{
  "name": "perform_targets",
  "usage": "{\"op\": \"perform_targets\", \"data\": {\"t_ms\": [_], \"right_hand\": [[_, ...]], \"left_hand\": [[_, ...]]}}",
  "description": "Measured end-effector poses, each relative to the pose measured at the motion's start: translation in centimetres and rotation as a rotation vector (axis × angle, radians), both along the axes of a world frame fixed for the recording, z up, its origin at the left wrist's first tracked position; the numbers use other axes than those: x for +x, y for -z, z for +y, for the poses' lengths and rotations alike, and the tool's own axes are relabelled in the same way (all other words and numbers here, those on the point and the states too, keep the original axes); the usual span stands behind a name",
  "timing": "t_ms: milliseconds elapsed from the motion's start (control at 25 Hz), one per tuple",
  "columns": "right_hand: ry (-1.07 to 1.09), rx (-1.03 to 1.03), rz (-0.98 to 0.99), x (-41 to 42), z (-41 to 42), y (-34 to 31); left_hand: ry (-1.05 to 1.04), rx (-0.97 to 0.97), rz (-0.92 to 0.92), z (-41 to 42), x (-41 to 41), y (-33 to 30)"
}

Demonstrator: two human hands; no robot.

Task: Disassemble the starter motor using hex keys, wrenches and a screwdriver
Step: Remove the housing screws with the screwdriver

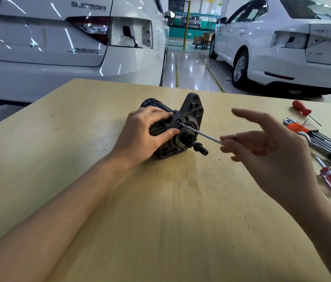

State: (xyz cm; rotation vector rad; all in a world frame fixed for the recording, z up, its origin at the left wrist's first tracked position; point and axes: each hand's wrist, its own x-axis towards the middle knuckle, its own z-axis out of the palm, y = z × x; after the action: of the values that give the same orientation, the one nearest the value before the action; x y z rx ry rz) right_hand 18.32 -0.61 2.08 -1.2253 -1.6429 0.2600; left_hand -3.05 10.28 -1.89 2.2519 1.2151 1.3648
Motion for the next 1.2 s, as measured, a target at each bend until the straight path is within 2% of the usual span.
{"op": "perform_targets", "data": {"t_ms": [120,240,480,880,1040,1200], "right_hand": [[0.012,0.026,0.053,0.15,0.08,-0.09],[0.016,0.079,-0.009,0.19,-0.11,-0.44],[-0.045,-0.008,0.054,-0.22,-0.07,0.07],[-0.033,0.003,0.013,0.26,0.03,0.03],[-0.018,0.096,-0.108,0.24,-0.20,-0.44],[0.013,0.076,-0.062,0.15,-0.18,-0.27]], "left_hand": [[0.003,0.006,-0.011,0.00,-0.03,-0.05],[0.009,0.001,-0.028,-0.04,0.02,-0.08],[0.031,-0.006,-0.036,0.03,-0.01,-0.14],[0.013,0.016,-0.007,-0.15,0.00,-0.20],[0.010,0.028,0.000,-0.14,0.00,-0.31],[0.012,0.039,0.000,-0.14,0.02,-0.32]]}}
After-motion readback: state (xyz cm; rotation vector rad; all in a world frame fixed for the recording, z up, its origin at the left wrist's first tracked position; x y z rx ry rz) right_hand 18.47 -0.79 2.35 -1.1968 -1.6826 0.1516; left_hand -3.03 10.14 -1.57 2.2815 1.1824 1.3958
